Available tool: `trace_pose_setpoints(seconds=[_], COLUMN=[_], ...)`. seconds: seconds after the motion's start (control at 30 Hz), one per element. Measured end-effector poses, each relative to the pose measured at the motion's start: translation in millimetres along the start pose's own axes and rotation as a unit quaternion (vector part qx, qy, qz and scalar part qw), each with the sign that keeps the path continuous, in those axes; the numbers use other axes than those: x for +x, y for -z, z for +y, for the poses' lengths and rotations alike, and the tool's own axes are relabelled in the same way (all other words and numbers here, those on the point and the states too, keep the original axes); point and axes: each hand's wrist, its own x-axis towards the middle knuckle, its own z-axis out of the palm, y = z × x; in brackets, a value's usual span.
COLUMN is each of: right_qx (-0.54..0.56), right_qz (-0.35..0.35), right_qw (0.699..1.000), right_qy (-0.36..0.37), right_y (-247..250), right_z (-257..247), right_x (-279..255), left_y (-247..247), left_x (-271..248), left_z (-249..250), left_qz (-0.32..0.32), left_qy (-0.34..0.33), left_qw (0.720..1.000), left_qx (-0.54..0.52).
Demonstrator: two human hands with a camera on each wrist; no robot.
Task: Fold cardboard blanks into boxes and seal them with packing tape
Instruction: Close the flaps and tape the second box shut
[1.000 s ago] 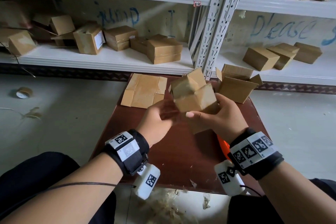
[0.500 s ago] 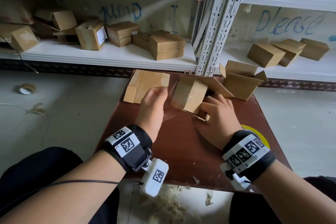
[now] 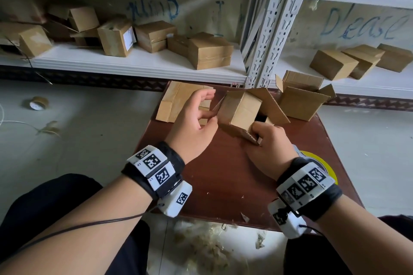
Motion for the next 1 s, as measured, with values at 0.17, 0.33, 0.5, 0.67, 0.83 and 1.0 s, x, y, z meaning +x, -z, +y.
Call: trace_pose_setpoints(seconds=[0.17, 0.33, 0.5, 0.67, 0.83, 1.0], right_qx=[-0.013, -0.046, -0.034, -0.055, -0.027, -0.034], right_qz=[-0.028, -0.099, -0.128, -0.152, -0.122, -0.105], right_qw=[0.999, 0.994, 0.991, 0.987, 0.992, 0.990], right_qy=[-0.032, -0.019, 0.010, 0.021, 0.030, 0.086], right_y=[-1, -3, -2, -3, 1, 5], right_z=[0, -3, -7, -8, -5, -1], right_x=[-2, -5, -8, -11, -10, -7], left_y=[11, 16, 9, 3, 11, 22], left_x=[4, 5, 3, 1, 3, 4], left_z=[-2, -7, -13, -15, -12, -5], left_qz=[-0.026, -0.046, -0.032, -0.041, -0.083, -0.130], left_qy=[-0.074, -0.206, -0.236, -0.238, -0.214, -0.147], left_qw=[0.989, 0.945, 0.933, 0.942, 0.951, 0.962], left_qx=[0.128, 0.251, 0.269, 0.235, 0.209, 0.188])
